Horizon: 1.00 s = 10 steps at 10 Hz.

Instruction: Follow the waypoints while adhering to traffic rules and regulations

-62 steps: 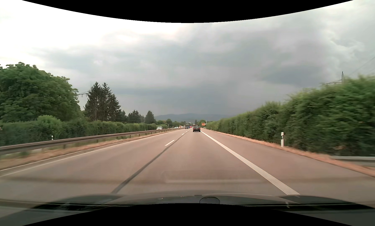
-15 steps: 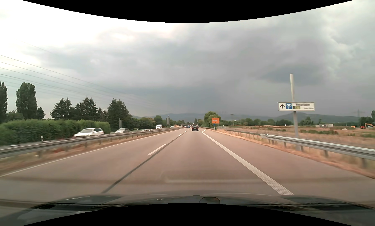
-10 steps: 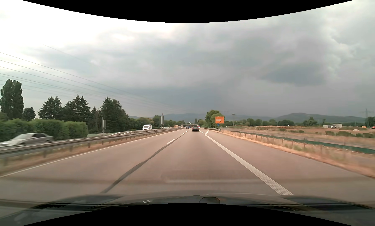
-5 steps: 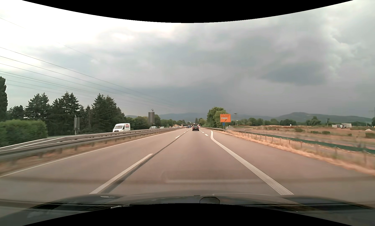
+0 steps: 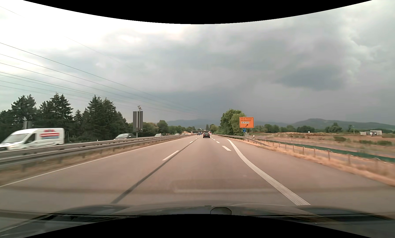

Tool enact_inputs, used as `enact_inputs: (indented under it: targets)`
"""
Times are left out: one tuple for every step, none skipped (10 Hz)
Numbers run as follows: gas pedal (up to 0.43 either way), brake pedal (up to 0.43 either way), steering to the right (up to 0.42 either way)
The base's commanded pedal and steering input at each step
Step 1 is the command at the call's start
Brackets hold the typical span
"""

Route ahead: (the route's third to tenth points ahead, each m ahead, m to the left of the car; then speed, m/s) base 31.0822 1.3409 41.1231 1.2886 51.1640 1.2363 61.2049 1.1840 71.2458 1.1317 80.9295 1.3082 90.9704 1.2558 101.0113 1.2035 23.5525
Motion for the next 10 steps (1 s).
enact_inputs:
  targets:
    - [0.138,0.0,-0.002]
    - [0.138,0.0,-0.001]
    - [0.138,0.0,-0.001]
    - [0.138,0.0,-0.001]
    - [0.138,0.0,-0.001]
    - [0.138,0.0,-0.001]
    - [0.138,0.0,0.0]
    - [0.138,0.0,0.0]
    - [0.138,0.0,0.0]
    - [0.138,0.0,0.0]
